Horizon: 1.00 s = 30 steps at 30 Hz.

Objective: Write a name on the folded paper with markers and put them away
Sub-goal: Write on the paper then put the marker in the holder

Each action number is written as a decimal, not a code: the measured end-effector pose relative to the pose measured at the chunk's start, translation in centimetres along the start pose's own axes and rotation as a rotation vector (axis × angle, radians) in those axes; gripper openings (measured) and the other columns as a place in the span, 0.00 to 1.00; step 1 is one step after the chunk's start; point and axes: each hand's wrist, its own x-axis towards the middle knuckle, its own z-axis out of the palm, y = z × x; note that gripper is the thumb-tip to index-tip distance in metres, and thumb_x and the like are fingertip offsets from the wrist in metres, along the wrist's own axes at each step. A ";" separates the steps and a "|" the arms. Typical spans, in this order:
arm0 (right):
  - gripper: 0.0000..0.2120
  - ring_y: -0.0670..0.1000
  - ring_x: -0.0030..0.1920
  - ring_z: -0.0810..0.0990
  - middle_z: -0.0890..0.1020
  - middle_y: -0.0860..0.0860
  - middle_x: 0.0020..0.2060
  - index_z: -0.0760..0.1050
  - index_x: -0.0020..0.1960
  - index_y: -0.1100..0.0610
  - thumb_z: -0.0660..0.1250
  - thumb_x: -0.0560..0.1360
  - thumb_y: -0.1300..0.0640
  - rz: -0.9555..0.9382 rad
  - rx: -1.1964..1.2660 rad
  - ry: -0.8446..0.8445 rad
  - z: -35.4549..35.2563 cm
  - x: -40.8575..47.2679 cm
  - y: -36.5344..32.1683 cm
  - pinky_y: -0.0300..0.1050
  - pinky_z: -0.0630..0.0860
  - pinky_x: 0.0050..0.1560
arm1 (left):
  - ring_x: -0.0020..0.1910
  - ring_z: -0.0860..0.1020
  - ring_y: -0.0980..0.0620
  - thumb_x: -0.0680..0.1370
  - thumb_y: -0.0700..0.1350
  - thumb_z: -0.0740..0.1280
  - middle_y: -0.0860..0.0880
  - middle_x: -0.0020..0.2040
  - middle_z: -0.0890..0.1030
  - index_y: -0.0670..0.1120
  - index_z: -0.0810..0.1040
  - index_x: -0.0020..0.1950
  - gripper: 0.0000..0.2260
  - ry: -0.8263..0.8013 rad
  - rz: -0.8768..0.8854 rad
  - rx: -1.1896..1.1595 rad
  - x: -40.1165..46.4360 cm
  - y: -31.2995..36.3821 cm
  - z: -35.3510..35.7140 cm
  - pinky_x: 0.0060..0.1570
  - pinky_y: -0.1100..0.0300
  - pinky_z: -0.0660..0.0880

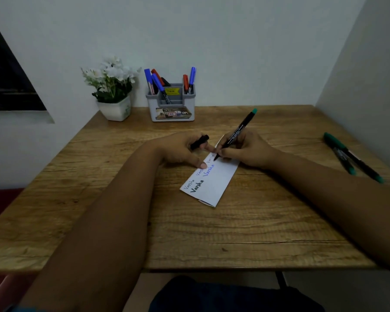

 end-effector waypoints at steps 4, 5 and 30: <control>0.06 0.60 0.45 0.83 0.85 0.57 0.41 0.83 0.42 0.52 0.71 0.72 0.62 0.018 -0.059 0.022 -0.1 0.3 0.2 0.61 0.79 0.51 | 0.62 0.71 0.58 0.70 0.42 0.76 0.66 0.56 0.77 0.47 0.75 0.55 0.17 -0.016 0.011 0.012 0.0 -0.1 -0.1 0.60 0.61 0.65; 0.06 0.59 0.45 0.83 0.85 0.57 0.41 0.83 0.42 0.52 0.71 0.72 0.62 0.027 -0.057 0.031 -0.1 0.3 0.2 0.62 0.79 0.51 | 0.62 0.71 0.58 0.70 0.42 0.76 0.66 0.56 0.77 0.45 0.75 0.56 0.18 -0.020 0.009 0.013 0.0 0.0 -0.1 0.60 0.61 0.65; 0.08 0.45 0.39 0.81 0.84 0.51 0.38 0.82 0.41 0.55 0.69 0.74 0.65 0.076 0.046 0.067 -0.3 0.2 0.0 0.44 0.78 0.48 | 0.68 0.68 0.55 0.70 0.45 0.76 0.64 0.62 0.76 0.54 0.74 0.59 0.20 -0.033 -0.011 0.019 0.2 -0.2 -0.1 0.63 0.59 0.63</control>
